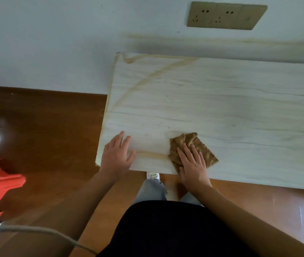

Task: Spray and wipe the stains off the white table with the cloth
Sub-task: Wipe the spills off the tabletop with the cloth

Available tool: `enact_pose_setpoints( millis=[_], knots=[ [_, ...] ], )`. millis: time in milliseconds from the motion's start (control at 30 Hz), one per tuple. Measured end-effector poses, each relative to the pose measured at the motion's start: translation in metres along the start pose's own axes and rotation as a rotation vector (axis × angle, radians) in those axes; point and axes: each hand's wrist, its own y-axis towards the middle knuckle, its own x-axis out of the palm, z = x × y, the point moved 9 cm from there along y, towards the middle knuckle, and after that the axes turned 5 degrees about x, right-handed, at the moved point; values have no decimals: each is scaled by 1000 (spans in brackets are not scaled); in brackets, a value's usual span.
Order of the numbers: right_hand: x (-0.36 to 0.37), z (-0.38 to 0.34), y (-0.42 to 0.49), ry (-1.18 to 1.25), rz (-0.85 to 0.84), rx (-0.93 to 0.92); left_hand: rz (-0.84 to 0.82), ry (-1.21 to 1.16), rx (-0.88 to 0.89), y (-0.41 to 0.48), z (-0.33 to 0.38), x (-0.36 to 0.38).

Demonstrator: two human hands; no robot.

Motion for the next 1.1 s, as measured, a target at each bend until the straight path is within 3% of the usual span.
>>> enact_pose_setpoints(
  millis=[367,767,1100],
  knots=[
    [-2,12,-1,29,51,-60,-23,28,40,7,8,18],
    [-2,36,-22,49,18,-11,-158,132,74,10,5,19],
    [-6,23,-24,114,68,170,-109,244,346,34,-11,-15]
  ],
)
